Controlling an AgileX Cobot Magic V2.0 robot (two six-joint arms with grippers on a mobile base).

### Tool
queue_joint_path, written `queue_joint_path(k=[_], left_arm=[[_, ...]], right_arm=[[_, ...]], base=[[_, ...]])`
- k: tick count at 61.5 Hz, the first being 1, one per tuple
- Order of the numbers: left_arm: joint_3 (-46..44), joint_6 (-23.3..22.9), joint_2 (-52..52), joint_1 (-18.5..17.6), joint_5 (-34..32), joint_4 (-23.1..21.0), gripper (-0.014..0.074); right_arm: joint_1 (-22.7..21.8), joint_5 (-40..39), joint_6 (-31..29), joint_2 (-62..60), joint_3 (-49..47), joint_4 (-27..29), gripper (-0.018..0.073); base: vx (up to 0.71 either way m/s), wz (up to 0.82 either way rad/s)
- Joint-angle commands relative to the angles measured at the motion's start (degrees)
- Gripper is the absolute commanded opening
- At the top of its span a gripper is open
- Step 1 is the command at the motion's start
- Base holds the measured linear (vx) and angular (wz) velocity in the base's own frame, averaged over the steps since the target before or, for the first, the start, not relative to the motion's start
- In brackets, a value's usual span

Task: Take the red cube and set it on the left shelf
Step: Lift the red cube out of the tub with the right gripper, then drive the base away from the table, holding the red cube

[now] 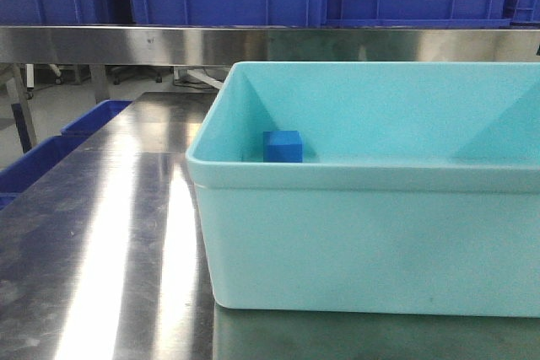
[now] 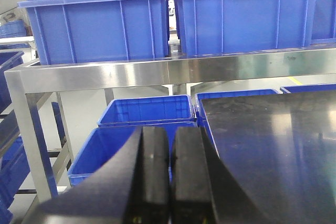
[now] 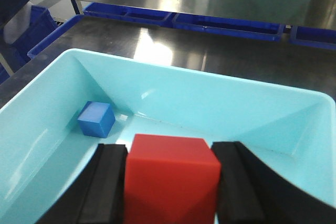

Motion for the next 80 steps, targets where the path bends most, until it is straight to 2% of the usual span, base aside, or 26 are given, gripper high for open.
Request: queue_joint_path(k=[1, 80], left_arm=[[1.3, -0.1, 0.3, 0.1, -4.8, -0.5, 0.0106], [1.3, -0.1, 0.3, 0.1, -4.8, -0.5, 0.0106]], right_arm=[[-0.1, -4.4, -0.3, -0.5, -1.7, -0.6, 0.0057], [-0.1, -4.4, -0.3, -0.5, -1.7, -0.6, 0.0057]], base=[[0.00, 0.00], [-0.02, 0.06]])
